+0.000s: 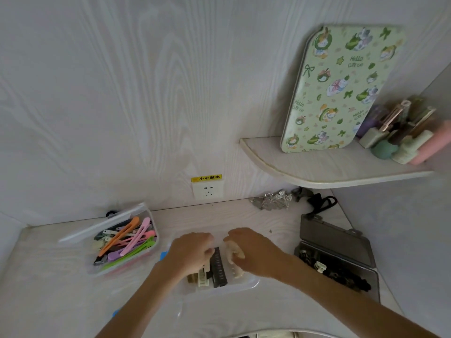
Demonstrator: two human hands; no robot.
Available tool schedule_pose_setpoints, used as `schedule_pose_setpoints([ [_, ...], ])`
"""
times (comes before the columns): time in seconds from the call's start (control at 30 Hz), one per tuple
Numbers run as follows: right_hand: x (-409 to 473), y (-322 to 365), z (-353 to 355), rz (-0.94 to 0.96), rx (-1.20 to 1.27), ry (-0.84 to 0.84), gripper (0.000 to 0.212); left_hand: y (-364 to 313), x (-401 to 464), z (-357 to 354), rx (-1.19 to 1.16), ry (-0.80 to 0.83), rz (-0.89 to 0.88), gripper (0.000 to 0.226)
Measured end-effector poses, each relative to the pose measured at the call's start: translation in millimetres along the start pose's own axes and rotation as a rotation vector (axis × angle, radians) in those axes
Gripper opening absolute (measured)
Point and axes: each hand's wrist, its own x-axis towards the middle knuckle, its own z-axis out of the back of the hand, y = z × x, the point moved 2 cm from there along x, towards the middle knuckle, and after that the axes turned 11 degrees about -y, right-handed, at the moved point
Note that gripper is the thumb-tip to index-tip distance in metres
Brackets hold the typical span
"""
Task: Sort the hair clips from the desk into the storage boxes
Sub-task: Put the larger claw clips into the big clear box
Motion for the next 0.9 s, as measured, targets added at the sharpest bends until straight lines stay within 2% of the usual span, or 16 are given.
schedule_pose_setpoints([
  [0.07, -19, -17, 21, 0.004, 0.087, -0.157, 0.037, -12, 10, 22, -0.075, -0.092, 0.006, 0.026],
  [0.13, -28, -49, 42, -0.08, 0.086, -0.275, 0.031, -29, 33, 34, -0.131, -0.168, -0.014, 0.025],
  [0.23, -17, -129, 62, -0.365, 0.077, -0.368, 0.029, -61, 84, 26, -0.153, -0.162, -0.036, 0.029],
  [0.33, 1, -203, 68, -0.626, 0.076, -0.353, 0.048, -100, 126, 1, -0.09, -0.094, -0.094, 0.042],
  [0.4, 9, -235, 64, -0.708, 0.062, -0.302, 0.059, -126, 146, -19, -0.057, -0.029, -0.153, 0.052],
  [0.47, 17, -250, 55, -0.747, 0.032, -0.249, 0.067, -141, 161, -40, -0.016, 0.024, -0.123, 0.049],
  [0.6, 27, -256, 43, -0.774, -0.136, -0.23, 0.073, -152, 175, -64, 0.12, 0.008, -0.024, 0.037],
  [0.7, 28, -256, 39, -0.73, -0.274, -0.37, 0.068, -145, 175, -69, 0.175, -0.028, -0.031, 0.047],
  [0.83, 27, -267, 41, -0.672, -0.211, -0.471, 0.064, -125, 174, -68, 0.144, -0.063, 0.011, 0.052],
  [0.9, 24, -267, 46, -0.661, -0.175, -0.521, 0.058, -116, 172, -69, 0.121, -0.064, 0.063, 0.044],
])
